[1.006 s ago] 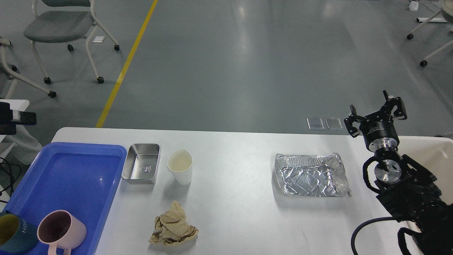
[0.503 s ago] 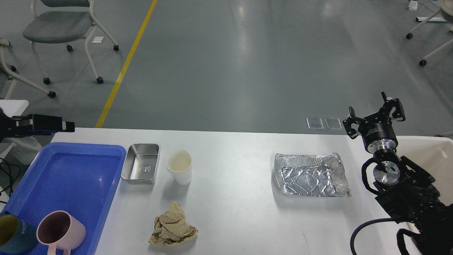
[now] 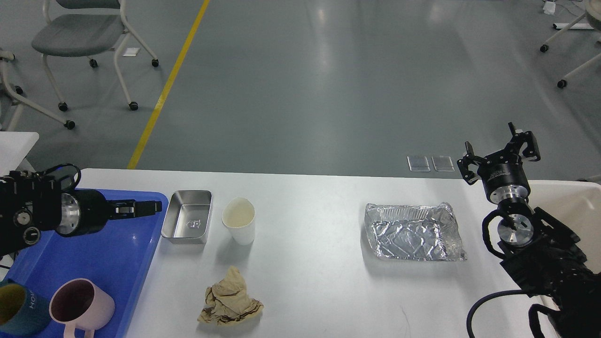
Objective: Tidy desktop
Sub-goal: 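Move the left gripper to the small steel box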
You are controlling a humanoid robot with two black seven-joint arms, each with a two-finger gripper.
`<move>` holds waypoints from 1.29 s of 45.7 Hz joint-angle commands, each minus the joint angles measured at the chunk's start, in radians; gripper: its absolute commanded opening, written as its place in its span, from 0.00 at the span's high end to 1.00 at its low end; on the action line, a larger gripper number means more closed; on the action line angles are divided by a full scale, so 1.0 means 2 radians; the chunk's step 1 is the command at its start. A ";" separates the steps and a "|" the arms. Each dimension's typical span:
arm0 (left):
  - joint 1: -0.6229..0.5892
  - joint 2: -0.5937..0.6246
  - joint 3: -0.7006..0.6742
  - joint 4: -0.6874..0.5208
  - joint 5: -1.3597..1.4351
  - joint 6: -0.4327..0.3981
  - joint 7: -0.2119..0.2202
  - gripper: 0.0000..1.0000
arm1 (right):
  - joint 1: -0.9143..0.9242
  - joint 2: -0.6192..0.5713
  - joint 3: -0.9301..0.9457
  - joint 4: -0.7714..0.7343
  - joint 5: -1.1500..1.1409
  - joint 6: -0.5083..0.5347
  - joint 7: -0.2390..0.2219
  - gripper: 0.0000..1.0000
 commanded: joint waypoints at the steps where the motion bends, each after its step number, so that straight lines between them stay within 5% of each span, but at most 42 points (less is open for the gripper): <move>1: 0.027 -0.034 0.000 0.032 0.000 0.022 0.000 0.28 | -0.001 0.000 0.000 0.000 0.000 0.000 0.000 0.00; 17: 0.062 -0.066 -0.007 0.083 -0.002 0.050 -0.003 0.30 | -0.002 -0.001 0.000 -0.001 0.000 0.001 0.000 0.00; 38: 0.105 -0.131 -0.010 0.177 -0.015 0.085 -0.010 0.49 | -0.003 -0.003 0.000 -0.001 0.000 0.002 0.000 0.00; 59: 0.115 -0.149 -0.015 0.218 -0.028 0.090 -0.010 0.51 | -0.003 -0.007 0.000 -0.001 0.000 0.002 0.000 0.00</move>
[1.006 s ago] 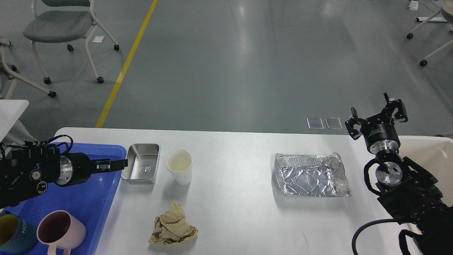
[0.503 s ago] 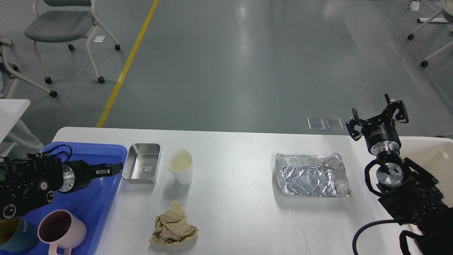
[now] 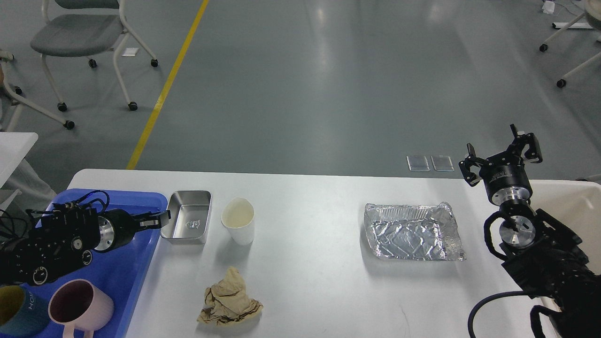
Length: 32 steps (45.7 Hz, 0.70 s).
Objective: Tidy desktop
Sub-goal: 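Move the left gripper to the small steel box, then grasp the edge of the steel box with the left gripper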
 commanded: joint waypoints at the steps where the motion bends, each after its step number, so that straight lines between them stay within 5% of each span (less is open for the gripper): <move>1: 0.009 -0.001 -0.002 0.019 -0.001 0.001 0.000 0.51 | 0.000 -0.002 0.000 0.000 0.000 0.000 0.000 0.00; 32: 0.027 -0.037 -0.025 0.058 0.000 0.001 0.000 0.55 | 0.000 -0.005 0.000 0.000 0.000 0.000 -0.001 0.00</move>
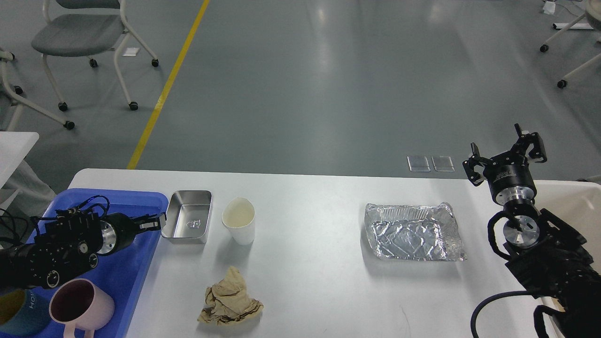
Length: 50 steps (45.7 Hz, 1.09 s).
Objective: Tidy desktop
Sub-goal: 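Grasp the edge of the steel box with the left gripper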
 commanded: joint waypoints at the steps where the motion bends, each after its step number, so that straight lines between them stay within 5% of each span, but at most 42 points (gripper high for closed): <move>1: -0.001 -0.001 -0.003 0.001 0.000 0.000 0.000 0.55 | 0.000 0.000 0.000 0.000 0.000 0.000 0.001 0.00; 50: 0.012 -0.031 0.005 0.024 0.004 -0.007 -0.001 0.84 | -0.001 0.000 0.000 0.001 0.000 0.000 0.000 0.00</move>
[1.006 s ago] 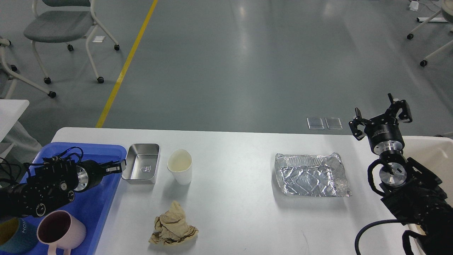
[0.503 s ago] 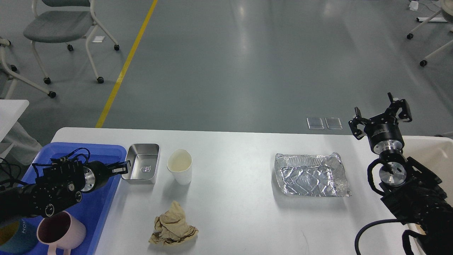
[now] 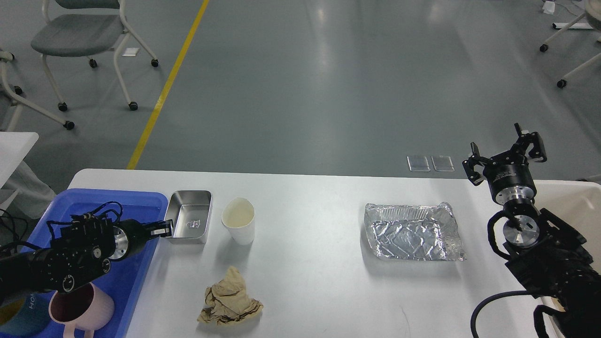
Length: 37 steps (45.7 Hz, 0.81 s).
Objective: Tidy desktop
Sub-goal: 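Grasp the edge of the steel box with the left gripper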
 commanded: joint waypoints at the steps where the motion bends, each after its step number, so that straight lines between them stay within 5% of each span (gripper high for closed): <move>1: 0.000 0.001 0.001 -0.001 0.000 -0.001 -0.001 0.85 | 0.000 0.000 0.000 0.000 0.000 0.000 0.000 0.00; 9: 0.000 0.001 0.001 -0.001 0.000 -0.001 -0.009 0.98 | -0.001 0.000 0.000 0.000 0.000 0.000 0.000 0.00; 27: -0.005 0.011 -0.003 -0.008 -0.001 -0.001 -0.027 1.00 | -0.003 0.000 0.000 0.000 0.000 0.000 0.000 0.00; 37: -0.024 0.078 -0.007 -0.068 0.000 -0.013 -0.034 1.00 | -0.003 0.000 0.000 0.000 0.000 0.000 0.001 0.00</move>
